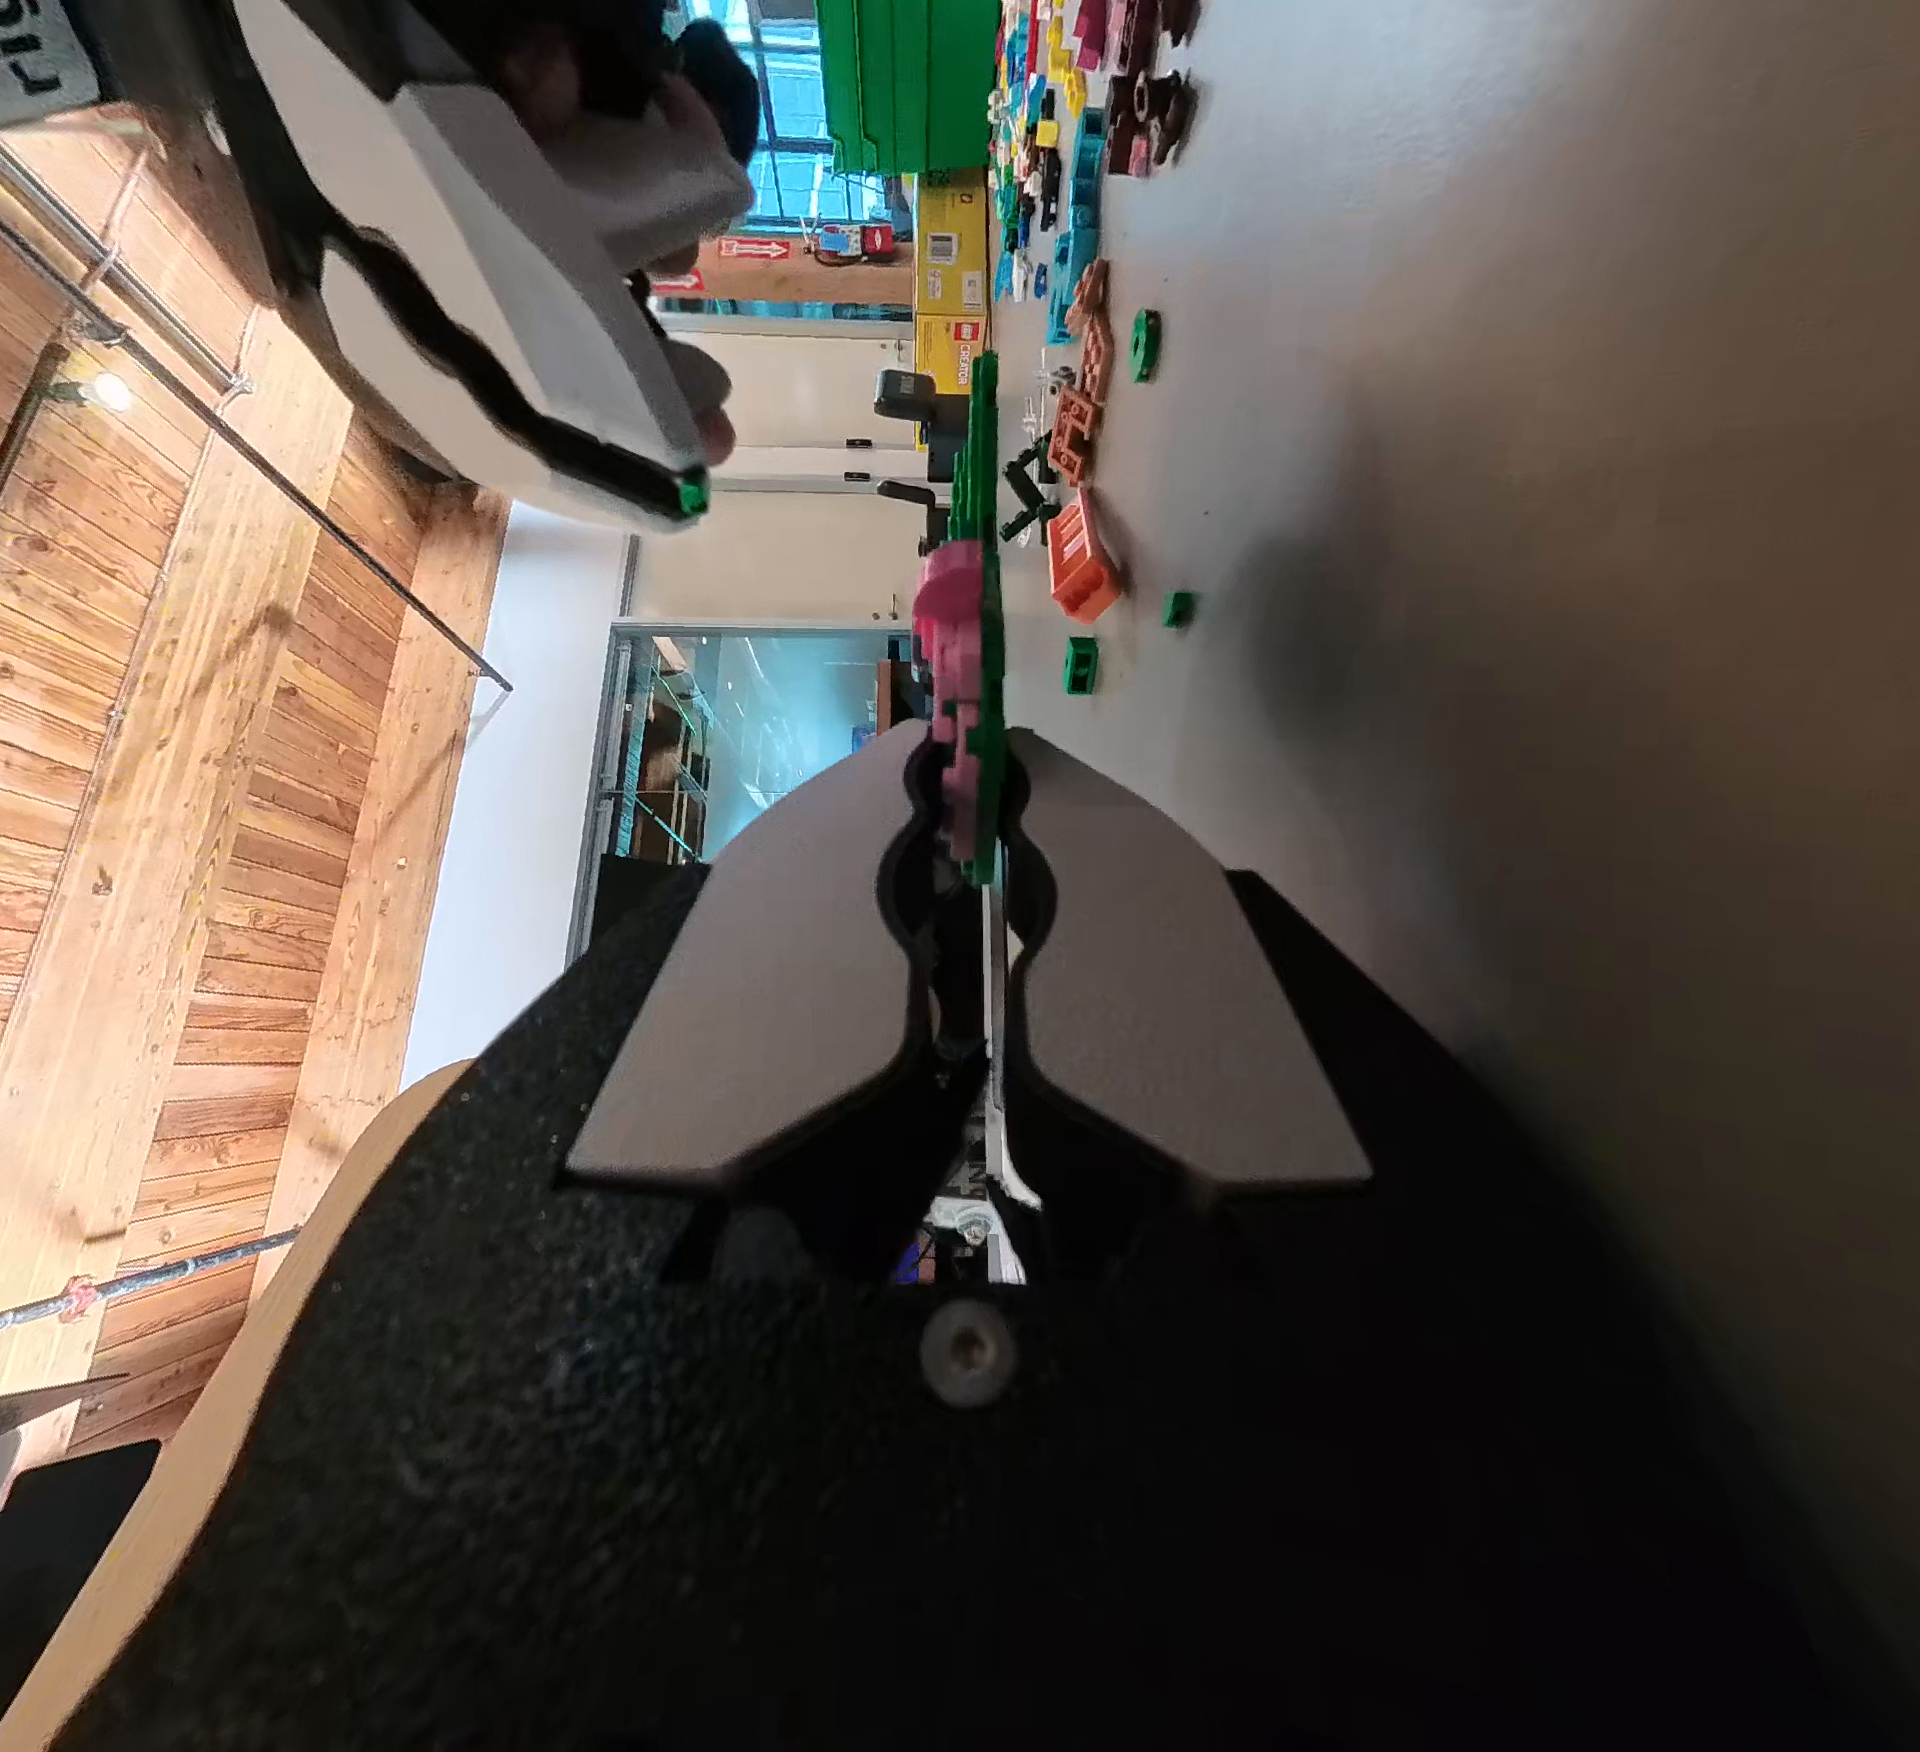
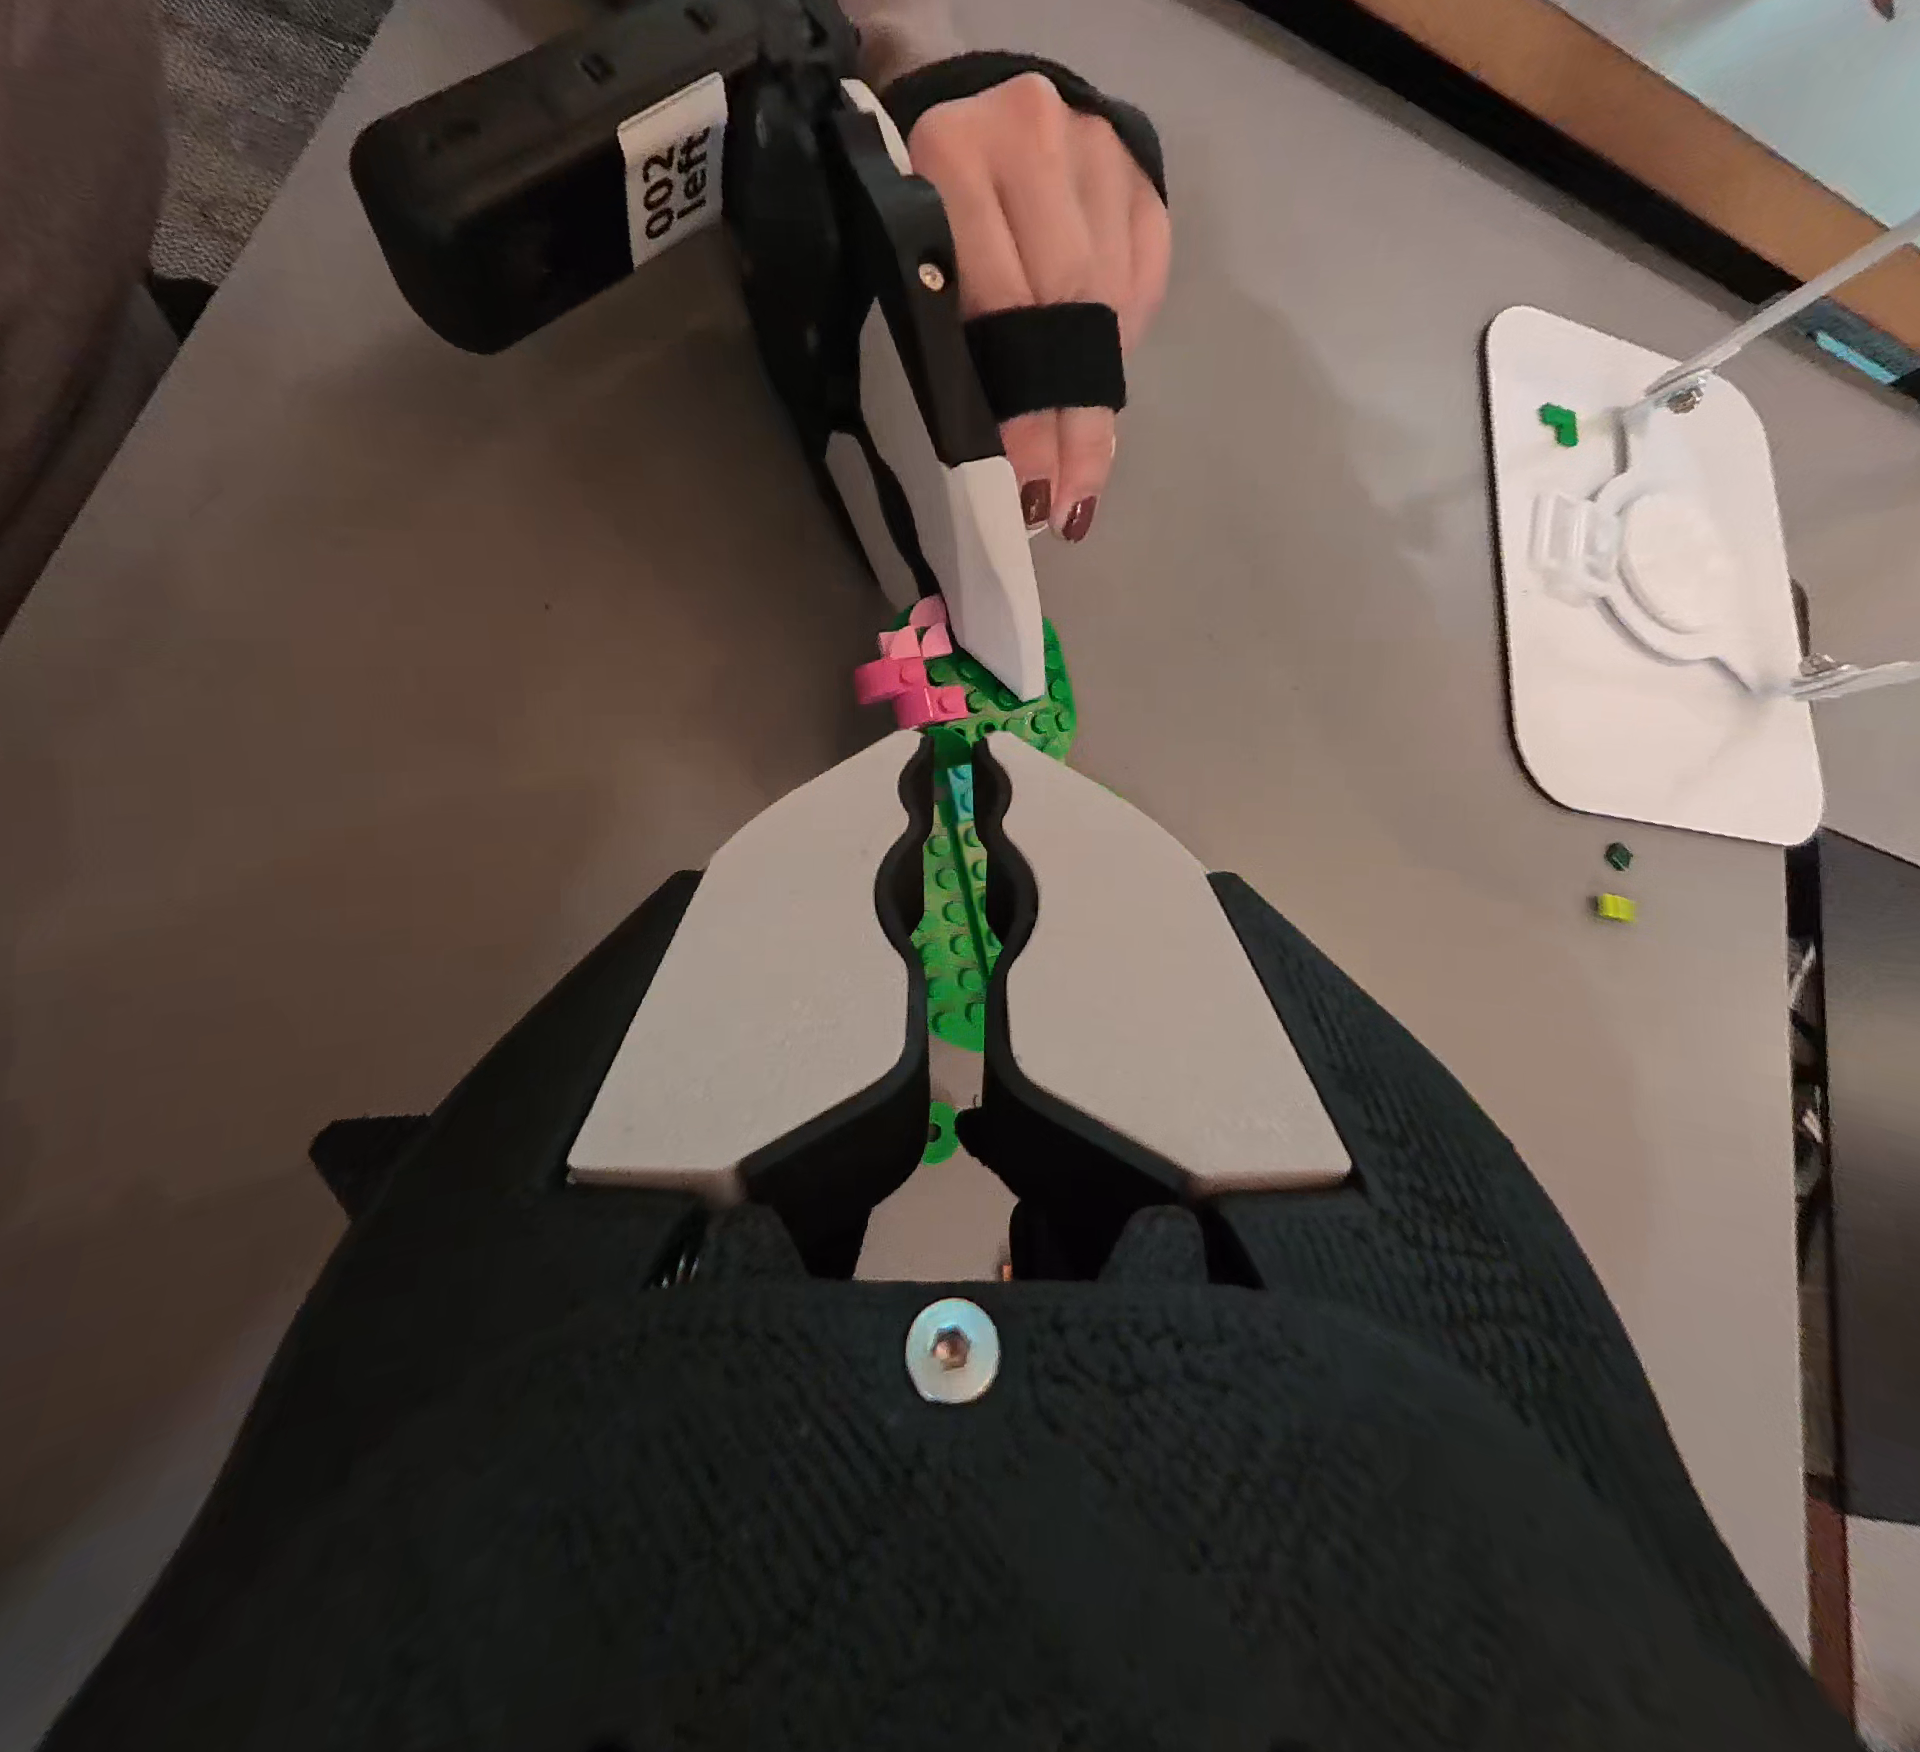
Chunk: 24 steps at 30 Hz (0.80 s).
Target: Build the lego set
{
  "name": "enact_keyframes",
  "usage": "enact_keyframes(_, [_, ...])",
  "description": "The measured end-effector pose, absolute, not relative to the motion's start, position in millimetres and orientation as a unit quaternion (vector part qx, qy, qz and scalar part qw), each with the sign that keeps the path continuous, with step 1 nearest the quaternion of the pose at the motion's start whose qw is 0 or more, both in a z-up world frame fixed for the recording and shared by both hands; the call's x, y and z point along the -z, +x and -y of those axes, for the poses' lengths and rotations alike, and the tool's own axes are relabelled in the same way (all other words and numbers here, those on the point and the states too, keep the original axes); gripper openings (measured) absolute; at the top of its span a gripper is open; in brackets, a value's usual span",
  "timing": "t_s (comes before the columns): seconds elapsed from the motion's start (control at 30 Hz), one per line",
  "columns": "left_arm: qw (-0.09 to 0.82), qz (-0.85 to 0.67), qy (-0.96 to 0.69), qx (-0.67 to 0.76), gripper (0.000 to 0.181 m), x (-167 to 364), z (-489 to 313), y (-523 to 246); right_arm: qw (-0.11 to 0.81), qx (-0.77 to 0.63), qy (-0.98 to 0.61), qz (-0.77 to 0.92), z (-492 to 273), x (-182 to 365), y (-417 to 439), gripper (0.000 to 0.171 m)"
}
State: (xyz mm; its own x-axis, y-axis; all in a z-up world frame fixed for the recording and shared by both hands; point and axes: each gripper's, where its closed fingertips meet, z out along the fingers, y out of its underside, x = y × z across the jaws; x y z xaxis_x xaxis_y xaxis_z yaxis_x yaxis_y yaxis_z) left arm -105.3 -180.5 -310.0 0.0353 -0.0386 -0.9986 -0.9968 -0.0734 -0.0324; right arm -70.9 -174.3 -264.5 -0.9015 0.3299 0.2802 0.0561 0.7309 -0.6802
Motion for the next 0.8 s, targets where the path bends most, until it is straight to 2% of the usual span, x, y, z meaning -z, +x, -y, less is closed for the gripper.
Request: enact_keyframes(0.8, [0.488,-0.506,-0.497,-0.509,0.008,307,184,-88,0.131,-0.345,-0.146,0.918,176,297,-76,0.005])
